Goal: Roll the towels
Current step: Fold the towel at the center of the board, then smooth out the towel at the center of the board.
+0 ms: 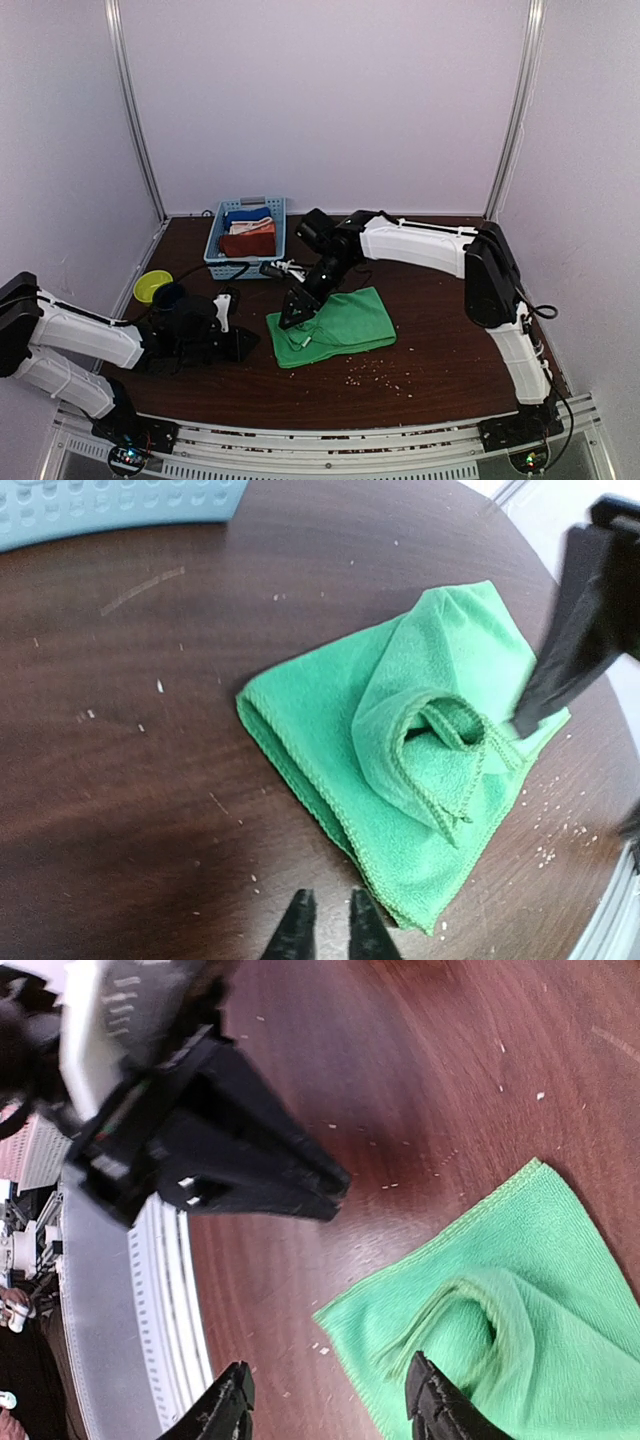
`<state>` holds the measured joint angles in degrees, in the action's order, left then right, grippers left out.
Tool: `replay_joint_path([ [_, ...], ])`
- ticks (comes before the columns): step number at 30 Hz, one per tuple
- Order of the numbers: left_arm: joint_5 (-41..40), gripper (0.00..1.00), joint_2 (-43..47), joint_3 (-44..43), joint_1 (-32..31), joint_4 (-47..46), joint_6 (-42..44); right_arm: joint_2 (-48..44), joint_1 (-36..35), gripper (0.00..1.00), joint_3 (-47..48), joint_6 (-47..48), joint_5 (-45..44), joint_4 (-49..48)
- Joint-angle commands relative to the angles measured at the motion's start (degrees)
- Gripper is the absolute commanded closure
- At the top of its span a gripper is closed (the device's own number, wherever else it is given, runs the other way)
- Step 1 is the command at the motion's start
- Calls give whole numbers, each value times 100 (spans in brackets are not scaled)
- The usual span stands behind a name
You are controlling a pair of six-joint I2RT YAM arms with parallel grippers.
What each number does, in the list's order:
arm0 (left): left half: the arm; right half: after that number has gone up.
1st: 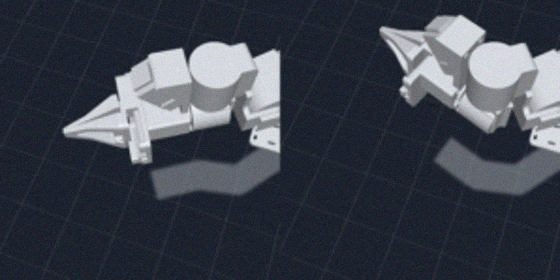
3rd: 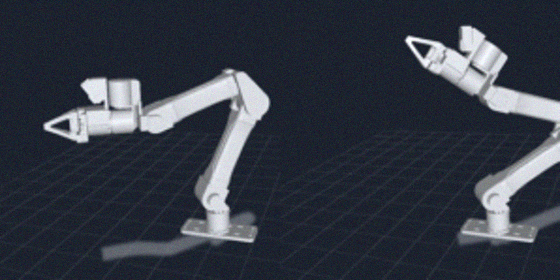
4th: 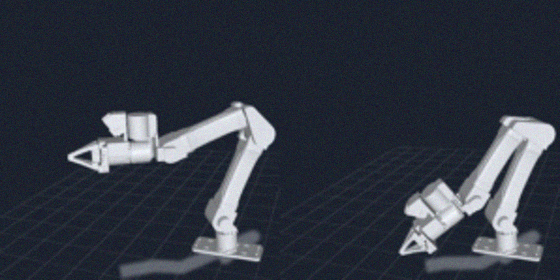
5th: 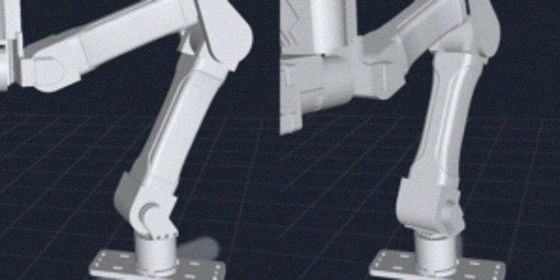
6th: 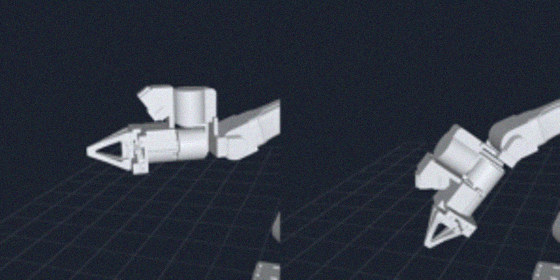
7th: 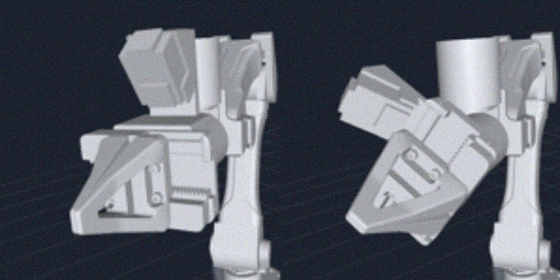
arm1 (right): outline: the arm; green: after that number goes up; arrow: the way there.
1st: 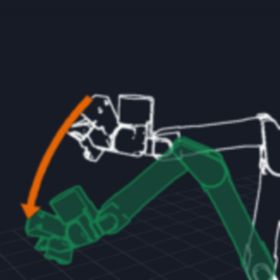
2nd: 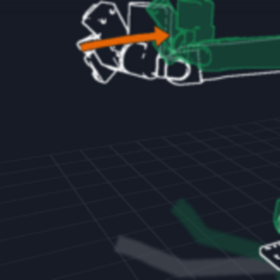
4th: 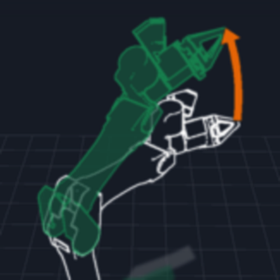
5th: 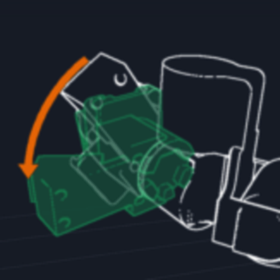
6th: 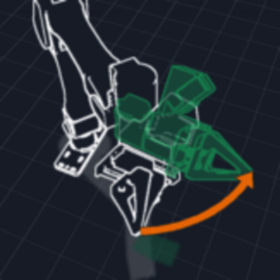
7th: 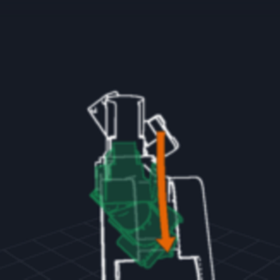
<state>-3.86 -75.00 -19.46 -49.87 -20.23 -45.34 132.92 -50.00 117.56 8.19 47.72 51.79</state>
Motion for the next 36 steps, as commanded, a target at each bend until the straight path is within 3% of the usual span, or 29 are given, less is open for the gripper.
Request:
replay_joint_path([
  [1, -330, 80, 277, -376, 16, 564, 621, -896, 254, 47, -481, 333, -46, 88],
  [5, 287, 67, -133, -1105, -13, 907, 1631, -1356, 823, 55, -1246, 431, -472, -136],
  [8, 186, 59, -630, -1840, -290, 1467, 2532, -1644, 1191, 65, -2060, 532, -990, -553],
  [11, -73, 56, -1094, -2566, -504, 2063, 3340, -1760, 1394, 70, -2727, 772, -1182, -773],
  [17, 180, 55, -1850, -3503, -566, 2769, 4457, -1742, 1464, 73, -3512, 974, -1330, -1248],
  [24, -192, 60, -2580, -4200, -573, 3393, 4751, -1530, 1511, 74, -3664, 973, -1261, -1303],
  [30, -789, 76, -2904, -4464, -567, 3633, 4680, -1456, 1513, 75, -3669, 1009, -1232, -1272],
  [36, -997, 84, -2844, -4475, -541, 3564, 4529, -1384, 1542, 76, -3699, 1047, -1247, -1237],
])
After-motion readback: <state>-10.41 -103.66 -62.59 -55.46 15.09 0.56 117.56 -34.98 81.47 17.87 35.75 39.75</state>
